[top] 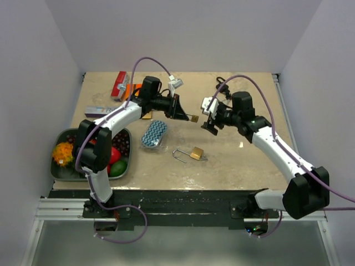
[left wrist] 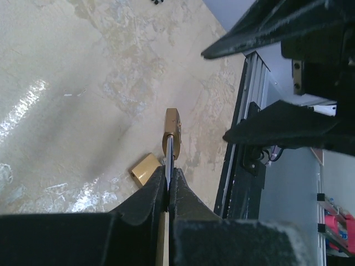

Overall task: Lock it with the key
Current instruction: Place the lock at the center of the board.

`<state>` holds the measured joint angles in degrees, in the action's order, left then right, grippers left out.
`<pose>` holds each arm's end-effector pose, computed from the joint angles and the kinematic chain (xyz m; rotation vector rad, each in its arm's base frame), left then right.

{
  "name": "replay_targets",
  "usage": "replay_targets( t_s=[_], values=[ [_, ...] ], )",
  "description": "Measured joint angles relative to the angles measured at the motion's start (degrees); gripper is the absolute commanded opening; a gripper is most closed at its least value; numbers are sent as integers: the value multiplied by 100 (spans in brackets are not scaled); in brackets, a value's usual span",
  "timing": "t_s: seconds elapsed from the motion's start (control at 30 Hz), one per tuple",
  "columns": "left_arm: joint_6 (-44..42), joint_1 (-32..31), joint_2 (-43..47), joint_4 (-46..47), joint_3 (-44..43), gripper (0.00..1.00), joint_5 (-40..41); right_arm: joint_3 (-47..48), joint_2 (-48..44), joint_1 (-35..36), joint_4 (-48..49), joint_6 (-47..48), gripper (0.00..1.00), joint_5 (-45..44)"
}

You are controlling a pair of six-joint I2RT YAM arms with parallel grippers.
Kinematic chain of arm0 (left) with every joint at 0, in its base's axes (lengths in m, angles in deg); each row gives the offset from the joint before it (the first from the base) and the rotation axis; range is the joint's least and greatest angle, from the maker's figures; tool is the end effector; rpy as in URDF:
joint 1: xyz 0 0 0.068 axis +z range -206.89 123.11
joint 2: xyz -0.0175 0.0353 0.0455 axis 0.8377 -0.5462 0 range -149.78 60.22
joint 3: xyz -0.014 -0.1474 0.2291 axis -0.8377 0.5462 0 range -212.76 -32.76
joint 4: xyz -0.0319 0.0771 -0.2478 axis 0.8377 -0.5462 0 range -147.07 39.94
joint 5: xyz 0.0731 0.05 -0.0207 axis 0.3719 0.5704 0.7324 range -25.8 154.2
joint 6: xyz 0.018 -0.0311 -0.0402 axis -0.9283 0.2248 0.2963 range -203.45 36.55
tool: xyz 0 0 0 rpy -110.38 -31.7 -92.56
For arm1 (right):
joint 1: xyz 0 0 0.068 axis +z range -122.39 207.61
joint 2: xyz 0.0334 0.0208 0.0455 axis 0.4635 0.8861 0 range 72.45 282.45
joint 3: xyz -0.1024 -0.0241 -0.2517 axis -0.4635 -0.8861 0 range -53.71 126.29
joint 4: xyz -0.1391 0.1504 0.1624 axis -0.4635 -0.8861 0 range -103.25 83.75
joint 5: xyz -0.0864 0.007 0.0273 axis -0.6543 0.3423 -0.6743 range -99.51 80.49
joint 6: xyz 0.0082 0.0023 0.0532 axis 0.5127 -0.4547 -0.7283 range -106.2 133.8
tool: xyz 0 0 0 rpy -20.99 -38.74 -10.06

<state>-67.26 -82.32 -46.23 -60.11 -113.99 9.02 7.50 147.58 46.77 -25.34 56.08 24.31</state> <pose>0.3659 -0.2062 0.2621 0.7563 2.1058 -1.4525 0.2686 0.1143 0.3115 -1.3283 1.5779 0.3849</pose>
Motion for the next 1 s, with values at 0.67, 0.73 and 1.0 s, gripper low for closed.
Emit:
replay_targets(
  t_s=[0.67,0.73,1.0],
  values=[
    [122,-57,0,-48,0,0,-11,-715,83,1314,1611,918,64,-946],
    [122,-59,0,-74,0,0,-11,-726,162,1351,1615,1008,64,-1060],
    [96,-59,0,-181,-2,0,-7,-859,256,1364,1766,1211,59,-1445]
  ],
)
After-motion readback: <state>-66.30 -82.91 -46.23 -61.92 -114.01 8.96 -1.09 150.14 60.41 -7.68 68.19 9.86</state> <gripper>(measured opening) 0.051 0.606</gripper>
